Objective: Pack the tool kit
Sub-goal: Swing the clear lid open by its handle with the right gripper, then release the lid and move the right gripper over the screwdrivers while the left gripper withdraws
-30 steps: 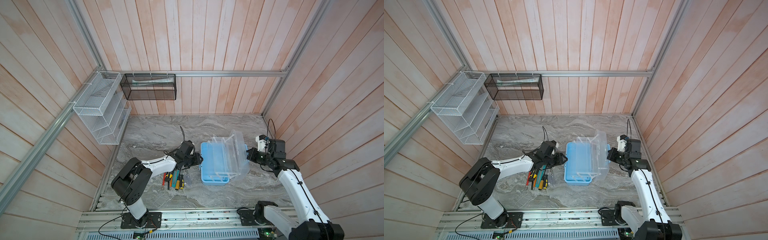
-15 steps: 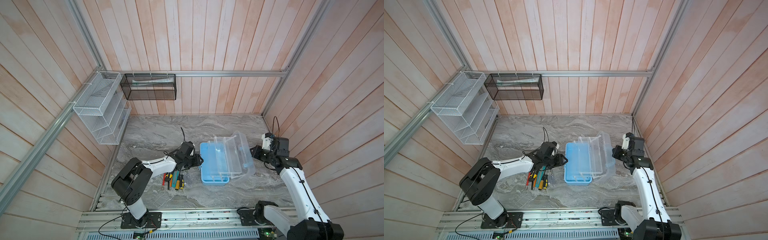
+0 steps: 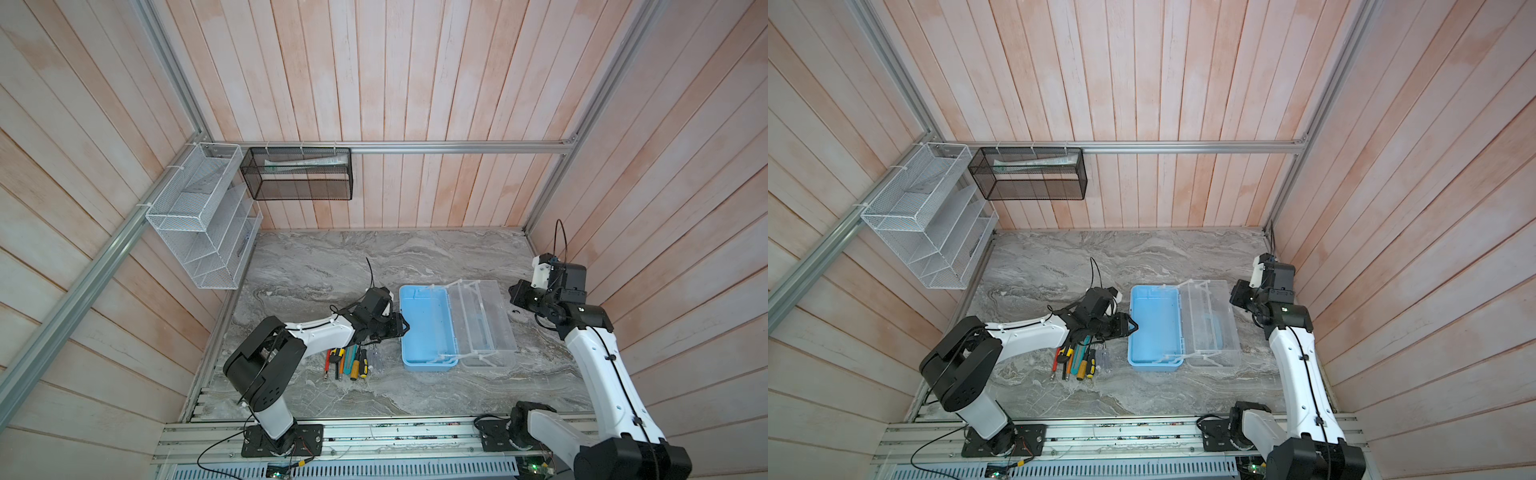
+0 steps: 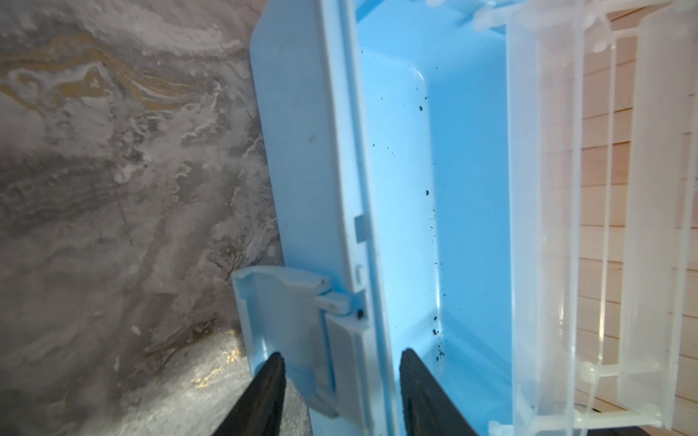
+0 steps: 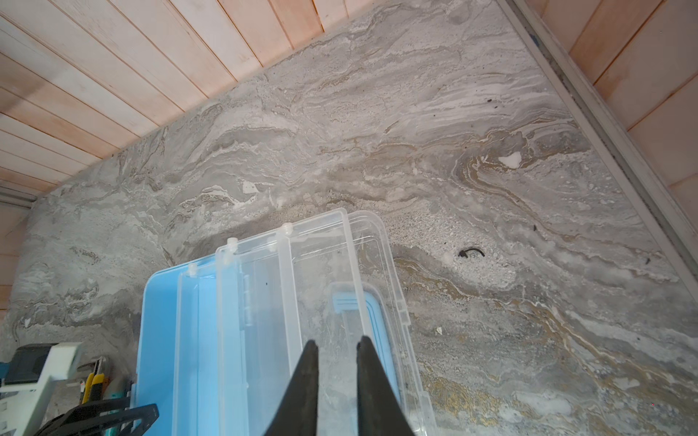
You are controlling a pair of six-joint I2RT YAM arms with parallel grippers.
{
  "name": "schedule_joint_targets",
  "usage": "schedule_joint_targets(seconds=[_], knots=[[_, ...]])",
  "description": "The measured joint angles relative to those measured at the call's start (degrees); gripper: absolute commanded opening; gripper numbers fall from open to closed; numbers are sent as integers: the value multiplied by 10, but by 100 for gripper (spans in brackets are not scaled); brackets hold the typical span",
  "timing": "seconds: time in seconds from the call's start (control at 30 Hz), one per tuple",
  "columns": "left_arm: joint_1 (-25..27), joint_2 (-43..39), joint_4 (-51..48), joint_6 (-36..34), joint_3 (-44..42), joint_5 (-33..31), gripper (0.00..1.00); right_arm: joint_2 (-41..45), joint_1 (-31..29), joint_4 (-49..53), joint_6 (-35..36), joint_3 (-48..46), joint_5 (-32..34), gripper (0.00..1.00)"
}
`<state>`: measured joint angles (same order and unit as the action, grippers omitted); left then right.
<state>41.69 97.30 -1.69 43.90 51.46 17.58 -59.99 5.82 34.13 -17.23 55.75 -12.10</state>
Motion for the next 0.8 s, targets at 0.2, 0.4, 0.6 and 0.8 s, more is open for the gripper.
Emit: schedule_joint_targets(seconds=[0.2,0.4,0.6,0.8], knots=[[5,-4,9,-8,0,0,65,-3,-38,10,8,0,0,18],[7,-75,-31,-32,1,-60,88,-14,-174,30,-7,13,33,18],[-28,-241,-77,-74,-11,-166,95,-20,-371,36,-81,47,99,19],[-89,-404,-90,-137,-111,-300,100,-82,-577,25,-178,49,174,22]])
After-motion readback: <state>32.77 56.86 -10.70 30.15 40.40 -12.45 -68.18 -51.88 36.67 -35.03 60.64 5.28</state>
